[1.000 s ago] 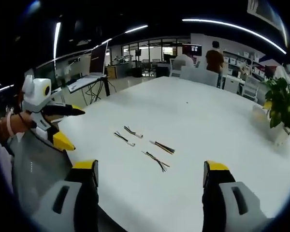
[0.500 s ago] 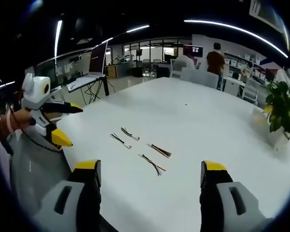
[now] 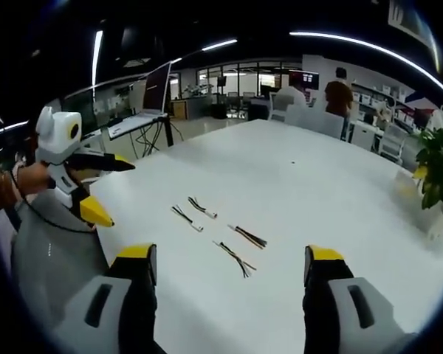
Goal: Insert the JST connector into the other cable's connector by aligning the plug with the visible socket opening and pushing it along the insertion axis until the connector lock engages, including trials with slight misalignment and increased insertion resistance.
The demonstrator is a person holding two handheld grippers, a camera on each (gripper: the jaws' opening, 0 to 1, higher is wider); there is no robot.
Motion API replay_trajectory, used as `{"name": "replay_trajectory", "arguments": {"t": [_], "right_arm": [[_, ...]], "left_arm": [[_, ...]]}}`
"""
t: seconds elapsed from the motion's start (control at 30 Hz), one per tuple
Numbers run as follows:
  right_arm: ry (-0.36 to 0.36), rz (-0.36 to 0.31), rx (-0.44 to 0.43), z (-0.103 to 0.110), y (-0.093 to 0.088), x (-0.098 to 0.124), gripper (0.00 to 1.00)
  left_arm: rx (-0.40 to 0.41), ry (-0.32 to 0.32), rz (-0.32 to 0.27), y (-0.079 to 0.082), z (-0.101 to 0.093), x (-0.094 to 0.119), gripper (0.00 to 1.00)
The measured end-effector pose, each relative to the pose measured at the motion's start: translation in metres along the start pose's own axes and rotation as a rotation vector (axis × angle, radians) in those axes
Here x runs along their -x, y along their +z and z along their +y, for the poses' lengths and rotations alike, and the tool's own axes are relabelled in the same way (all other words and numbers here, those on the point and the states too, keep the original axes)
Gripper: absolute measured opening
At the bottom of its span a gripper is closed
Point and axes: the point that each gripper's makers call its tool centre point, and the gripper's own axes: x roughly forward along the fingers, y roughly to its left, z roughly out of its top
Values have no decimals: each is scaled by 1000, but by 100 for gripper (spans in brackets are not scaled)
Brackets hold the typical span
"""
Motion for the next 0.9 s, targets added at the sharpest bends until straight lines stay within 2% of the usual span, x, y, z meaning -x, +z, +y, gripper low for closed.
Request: {"name": "replay_trajectory", "arguments": {"t": [0.17,0.33,0.6,0.77,0.9], "right_arm": [[16,10,14,3,-1,-5,78],[40,-12,24,7,7,-9,77],[60,-36,22,7,13,-12,76],[60,-39,28,3,14,-12,75],[59,-50,27,-5,18,-11,73]], "left_arm": [[-16,-2,-9,7,2,-6,91],[-29,-17,-24,14,1,-11,91],[60,-84,-76,26,-9,-19,91],[59,-98,-87,34,-6,-25,91],[56,-110,-116,46,0,-26,91]]}}
